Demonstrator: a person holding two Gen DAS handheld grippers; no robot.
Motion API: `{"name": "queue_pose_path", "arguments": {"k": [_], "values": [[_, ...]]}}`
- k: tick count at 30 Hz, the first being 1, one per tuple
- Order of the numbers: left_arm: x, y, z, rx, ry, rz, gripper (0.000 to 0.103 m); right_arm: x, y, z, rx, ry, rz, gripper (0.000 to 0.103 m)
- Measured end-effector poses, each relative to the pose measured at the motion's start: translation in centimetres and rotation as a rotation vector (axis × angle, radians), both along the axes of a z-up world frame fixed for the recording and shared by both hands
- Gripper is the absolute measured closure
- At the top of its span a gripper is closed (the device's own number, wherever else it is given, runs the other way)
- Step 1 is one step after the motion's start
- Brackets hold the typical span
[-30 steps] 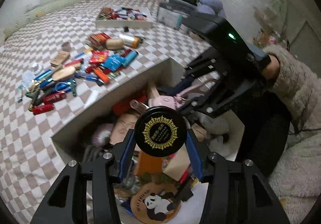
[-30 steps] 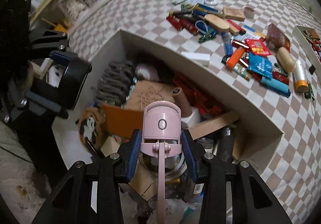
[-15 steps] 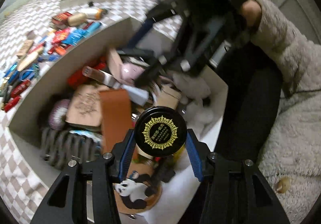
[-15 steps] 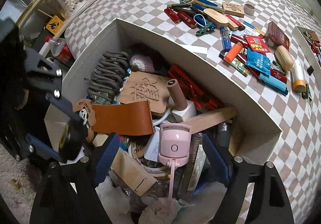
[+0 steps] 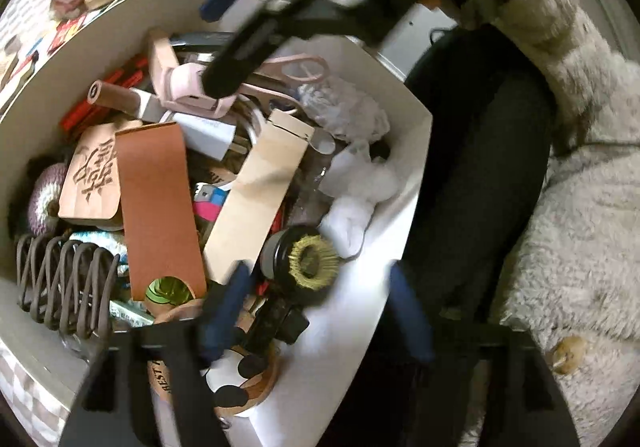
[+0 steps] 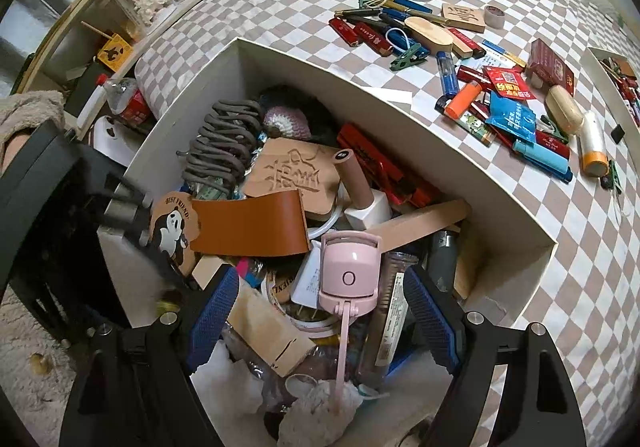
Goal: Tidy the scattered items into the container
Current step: 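Open the right tool to drop the pink fan while the left tool drops the black tin into the box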
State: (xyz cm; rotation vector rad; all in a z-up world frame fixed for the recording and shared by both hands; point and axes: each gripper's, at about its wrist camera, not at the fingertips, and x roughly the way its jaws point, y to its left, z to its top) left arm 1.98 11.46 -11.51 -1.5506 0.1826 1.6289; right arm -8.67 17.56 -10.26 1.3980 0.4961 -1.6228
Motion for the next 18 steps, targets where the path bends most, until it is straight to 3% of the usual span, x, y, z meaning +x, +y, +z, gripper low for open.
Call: {"name": "queue_pose_path", "arguments": {"k": [18], "values": [[-0.3,-1.0,0.9,0.025,0.016,0.045,0.025,-0.5,0.6,1.5,-0.064,-0.008,-0.022,0.019]]}}
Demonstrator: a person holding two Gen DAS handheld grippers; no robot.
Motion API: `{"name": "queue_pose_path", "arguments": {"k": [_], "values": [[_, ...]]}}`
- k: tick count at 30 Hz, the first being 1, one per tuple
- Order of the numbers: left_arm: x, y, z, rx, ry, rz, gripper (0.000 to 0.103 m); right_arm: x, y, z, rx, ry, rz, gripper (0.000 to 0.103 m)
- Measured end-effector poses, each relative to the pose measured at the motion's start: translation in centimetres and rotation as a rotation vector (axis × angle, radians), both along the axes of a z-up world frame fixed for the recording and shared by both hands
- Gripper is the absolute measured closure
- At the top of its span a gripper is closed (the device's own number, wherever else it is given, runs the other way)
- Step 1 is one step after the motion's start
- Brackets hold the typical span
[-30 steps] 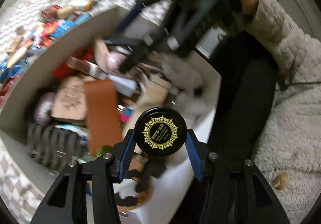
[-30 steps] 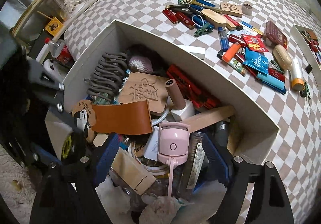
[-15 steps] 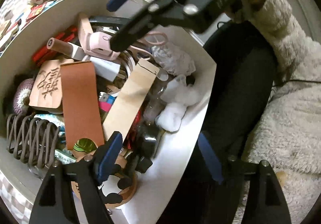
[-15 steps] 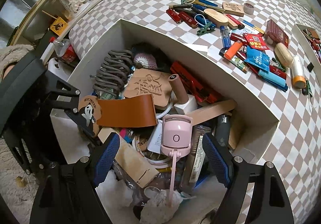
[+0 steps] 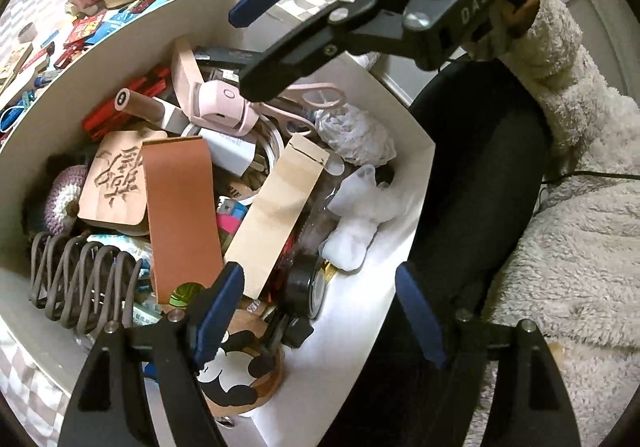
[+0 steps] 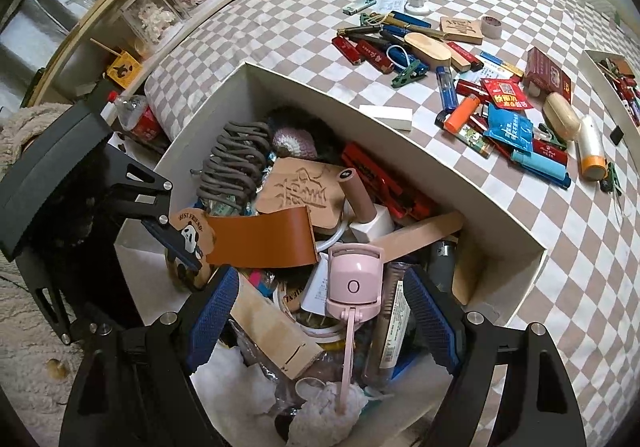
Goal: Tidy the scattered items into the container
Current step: 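Open the right tool to drop the pink fan while the left tool drops the black tin into the box, then move both tools back toward the scattered items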
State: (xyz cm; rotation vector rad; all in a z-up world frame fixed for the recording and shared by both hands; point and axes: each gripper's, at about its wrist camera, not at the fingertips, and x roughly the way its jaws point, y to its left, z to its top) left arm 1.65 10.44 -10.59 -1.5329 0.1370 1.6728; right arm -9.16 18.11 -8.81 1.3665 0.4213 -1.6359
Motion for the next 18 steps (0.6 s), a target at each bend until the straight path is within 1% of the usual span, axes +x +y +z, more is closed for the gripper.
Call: {"name": "queue_pose_path", "arguments": {"k": [5,6,8,10,11,12,15,18], "values": [[-0.5,-1.1,0.9,0.003,0.041,0.033,0.025,0.1,-0.1,0.4,-0.011,0.009,0.002,0.019],[-1.0,-1.6,1.4,0.004,0.054,0.045,0.023,0.1,-0.1,0.5,-0.011,0.016,0.001,0.019],[-1.7,-1.9,1.9,0.007,0.074,0.072,0.015,0.1,-0.2,0.6,-0.010,0.035,0.000,0.019],[-2.3,-2.4,2.5,0.016,0.090,0.107,0.009,0.1,-0.3,0.8,-0.004,0.057,-0.003,0.014],[-2.8,-2.6,2.7,0.021,0.099,0.127,0.008,0.0,-0.3,0.8,-0.002,0.066,-0.005,0.006],[-3.2,-2.9,2.9,0.026,0.108,0.149,0.007,0.1,-0.4,0.8,-0.001,0.074,-0.004,0.000],[-4.1,-3.5,3.5,0.048,0.136,0.198,0.007,0.3,-0.4,1.2,-0.007,0.096,0.003,0.000],[-4.9,-4.4,4.5,0.070,0.181,0.248,0.006,0.5,-0.6,1.6,-0.008,0.127,0.006,0.000]]}}
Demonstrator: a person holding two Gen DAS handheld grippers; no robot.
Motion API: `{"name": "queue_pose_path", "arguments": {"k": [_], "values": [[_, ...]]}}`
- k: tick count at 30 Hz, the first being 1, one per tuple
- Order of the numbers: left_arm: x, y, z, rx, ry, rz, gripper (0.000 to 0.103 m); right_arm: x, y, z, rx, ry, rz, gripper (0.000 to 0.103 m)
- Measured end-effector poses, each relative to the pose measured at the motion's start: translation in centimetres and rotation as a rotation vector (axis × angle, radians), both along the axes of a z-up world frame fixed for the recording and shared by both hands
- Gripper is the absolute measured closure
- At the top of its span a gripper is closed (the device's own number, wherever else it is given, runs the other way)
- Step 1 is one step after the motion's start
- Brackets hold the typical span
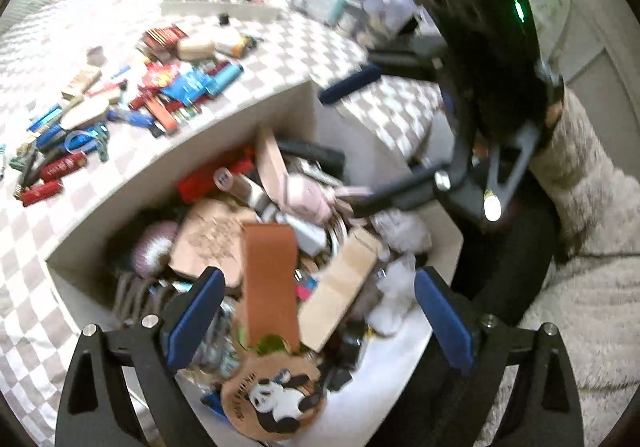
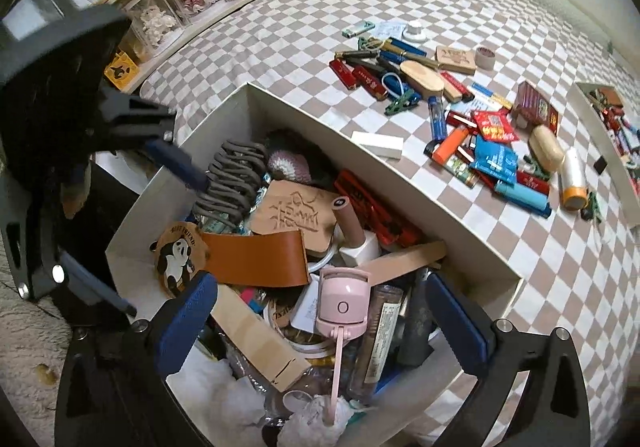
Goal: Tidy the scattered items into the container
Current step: 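Move both tools back toward the scattered items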
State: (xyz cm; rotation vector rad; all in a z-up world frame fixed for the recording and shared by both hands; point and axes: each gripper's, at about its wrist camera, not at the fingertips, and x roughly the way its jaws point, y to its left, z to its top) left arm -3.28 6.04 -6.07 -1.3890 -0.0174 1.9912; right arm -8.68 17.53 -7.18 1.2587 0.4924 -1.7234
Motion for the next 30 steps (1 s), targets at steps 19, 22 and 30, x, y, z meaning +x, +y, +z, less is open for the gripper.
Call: {"name": "queue_pose_path", "arguments": {"k": [19,22,30], "values": [[-3.6,-3.6,3.1,-0.044,0.187,0.220,0.002,-0.8,-0.1,2.8,-0.034,0.101,-0.062,0.000],[-3.9,-3.8,3.4,-0.065,0.205,0.240,0.001,-1.5,0.2,3.6,-0.049,0.120,-0.100,0.000],[-5.0,-5.0,5.0,-0.059,0.272,0.313,0.001,-2.9,0.8,5.0,-0.072,0.173,-0.162,0.000]]}}
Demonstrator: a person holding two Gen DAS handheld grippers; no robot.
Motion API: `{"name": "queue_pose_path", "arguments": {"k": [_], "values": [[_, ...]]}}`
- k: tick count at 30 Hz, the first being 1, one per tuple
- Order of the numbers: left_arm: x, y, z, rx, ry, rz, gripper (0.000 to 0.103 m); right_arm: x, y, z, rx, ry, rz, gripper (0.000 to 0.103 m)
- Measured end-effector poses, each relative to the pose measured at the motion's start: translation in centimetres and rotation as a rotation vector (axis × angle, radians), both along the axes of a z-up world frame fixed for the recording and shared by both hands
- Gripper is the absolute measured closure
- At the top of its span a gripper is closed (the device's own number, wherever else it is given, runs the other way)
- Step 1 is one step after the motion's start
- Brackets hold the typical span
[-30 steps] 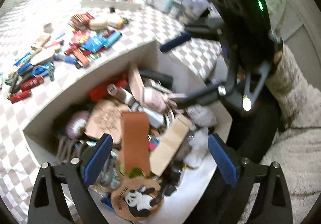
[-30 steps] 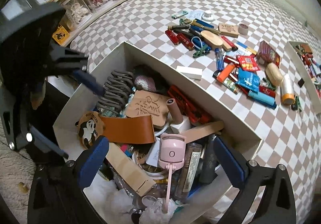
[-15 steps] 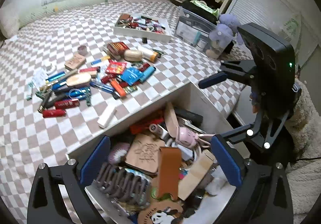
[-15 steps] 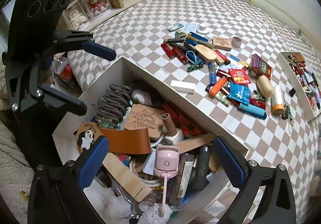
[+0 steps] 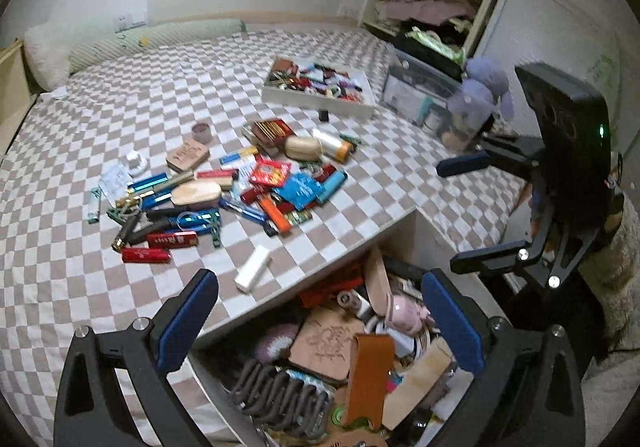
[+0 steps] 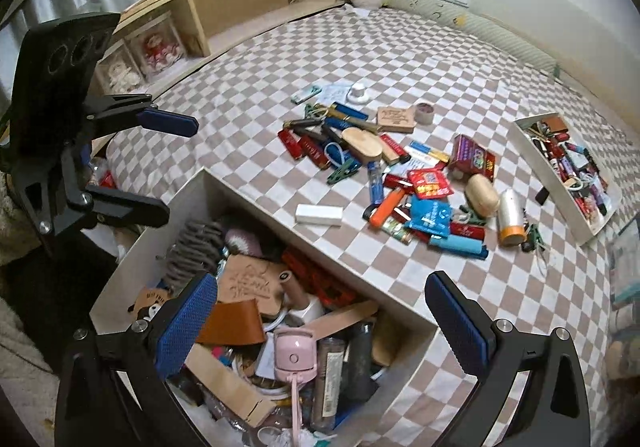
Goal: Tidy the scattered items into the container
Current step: 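Move both tools back toward the scattered items, then lower both open tools over the pile of lighters and pens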
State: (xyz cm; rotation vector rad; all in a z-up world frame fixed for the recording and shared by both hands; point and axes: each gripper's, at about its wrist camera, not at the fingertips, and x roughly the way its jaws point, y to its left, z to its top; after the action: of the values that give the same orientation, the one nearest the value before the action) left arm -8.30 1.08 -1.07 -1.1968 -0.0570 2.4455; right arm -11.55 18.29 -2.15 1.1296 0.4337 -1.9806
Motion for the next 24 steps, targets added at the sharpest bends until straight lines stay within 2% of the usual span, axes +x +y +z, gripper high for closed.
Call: {"name": "queue_pose_path", "arguments": {"k": [9,17,24], "values": [[-0.7,-1.5,1.8,0.008,0.060,0.074,0.001,-1.3,0.8,1.8,-0.049,0.050,-0.061,0.000],[-1.2,-2.7,3.5,0.041,0.106,0.120,0.001,-2.7,1.9,4.1,-0.115,0.131,-0.140,0.000],[-1.6,-3.8,4.9,0.038,0.164,0.140,0.001,-3.8,2.9,5.4,-0.119,0.203,-0.183,0.000]]}}
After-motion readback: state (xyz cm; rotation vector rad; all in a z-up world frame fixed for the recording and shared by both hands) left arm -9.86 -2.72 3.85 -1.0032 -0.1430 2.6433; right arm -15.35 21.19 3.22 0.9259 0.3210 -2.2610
